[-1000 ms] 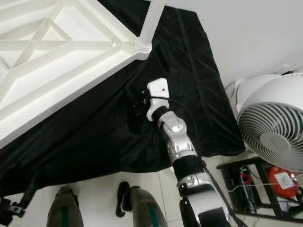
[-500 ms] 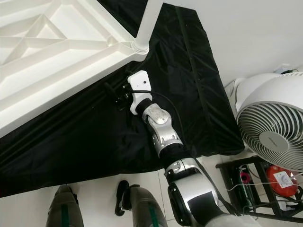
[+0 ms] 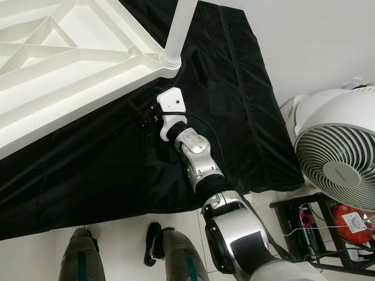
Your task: Building children table
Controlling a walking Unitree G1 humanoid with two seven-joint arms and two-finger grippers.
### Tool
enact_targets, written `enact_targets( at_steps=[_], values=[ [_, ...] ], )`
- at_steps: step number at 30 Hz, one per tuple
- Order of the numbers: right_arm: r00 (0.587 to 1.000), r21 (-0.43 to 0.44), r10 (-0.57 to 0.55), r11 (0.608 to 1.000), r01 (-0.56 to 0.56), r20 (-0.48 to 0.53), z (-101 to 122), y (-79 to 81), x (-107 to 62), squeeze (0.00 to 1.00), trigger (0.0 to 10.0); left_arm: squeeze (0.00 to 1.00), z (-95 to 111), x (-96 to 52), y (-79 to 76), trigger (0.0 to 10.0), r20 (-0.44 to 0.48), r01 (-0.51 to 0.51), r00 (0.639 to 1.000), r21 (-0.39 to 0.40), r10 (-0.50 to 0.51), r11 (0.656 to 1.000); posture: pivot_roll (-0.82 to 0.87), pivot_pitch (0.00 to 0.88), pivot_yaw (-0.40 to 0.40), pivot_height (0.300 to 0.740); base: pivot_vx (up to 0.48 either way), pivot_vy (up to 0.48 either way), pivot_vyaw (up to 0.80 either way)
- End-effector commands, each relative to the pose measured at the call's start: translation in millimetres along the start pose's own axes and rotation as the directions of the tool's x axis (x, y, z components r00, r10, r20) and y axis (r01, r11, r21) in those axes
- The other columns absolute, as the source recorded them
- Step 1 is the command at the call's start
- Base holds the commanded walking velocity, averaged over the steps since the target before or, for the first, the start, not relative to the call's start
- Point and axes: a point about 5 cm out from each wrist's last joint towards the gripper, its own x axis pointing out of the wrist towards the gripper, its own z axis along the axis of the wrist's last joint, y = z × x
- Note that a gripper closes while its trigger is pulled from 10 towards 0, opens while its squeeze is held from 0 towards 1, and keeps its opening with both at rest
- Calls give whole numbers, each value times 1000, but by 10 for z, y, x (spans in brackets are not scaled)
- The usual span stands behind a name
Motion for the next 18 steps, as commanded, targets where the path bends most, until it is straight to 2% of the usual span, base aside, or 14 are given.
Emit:
enact_targets(
  at_steps=[1,7,9,11,13,15,17,18],
  values=[
    [1000,3,-10,1000,10,-15,-49,-29,-35,0,10000,0,-54,-105,54,10000,-42,-37,998,-4,37,999,450,232,-213,740,0,0,0],
    [1000,7,1,1000,0,-15,-59,3,-18,0,10000,0,-65,-188,132,10000,-60,-66,996,6,66,998,467,233,-218,740,0,0,0],
    [1000,11,7,1000,-7,-11,-58,31,5,0,10000,0,-125,-276,239,10000,-97,-101,990,25,104,995,486,231,-219,740,0,0,0],
    [1000,13,10,1000,-10,-10,-58,41,14,0,10000,0,-143,-310,284,10000,-108,-117,987,34,120,993,486,231,-219,740,0,0,0],
    [1000,16,14,1000,-14,-7,-55,64,31,0,10000,0,-178,-358,435,10000,-119,-174,977,51,179,983,491,228,-218,740,0,0,0],
    [1000,16,14,1000,-14,-7,-55,64,31,0,10000,0,-178,-358,435,10000,-119,-174,977,51,179,983,491,228,-218,740,0,0,0],
    [1000,16,16,1000,-16,-3,-54,77,42,0,10000,0,-200,-370,575,10000,-115,-230,964,81,238,970,490,226,-214,740,0,0,0],
    [1000,16,16,1000,-16,-3,-54,77,42,0,10000,0,-200,-370,575,10000,-115,-230,964,81,238,970,490,226,-214,740,0,0,0]
  ],
)
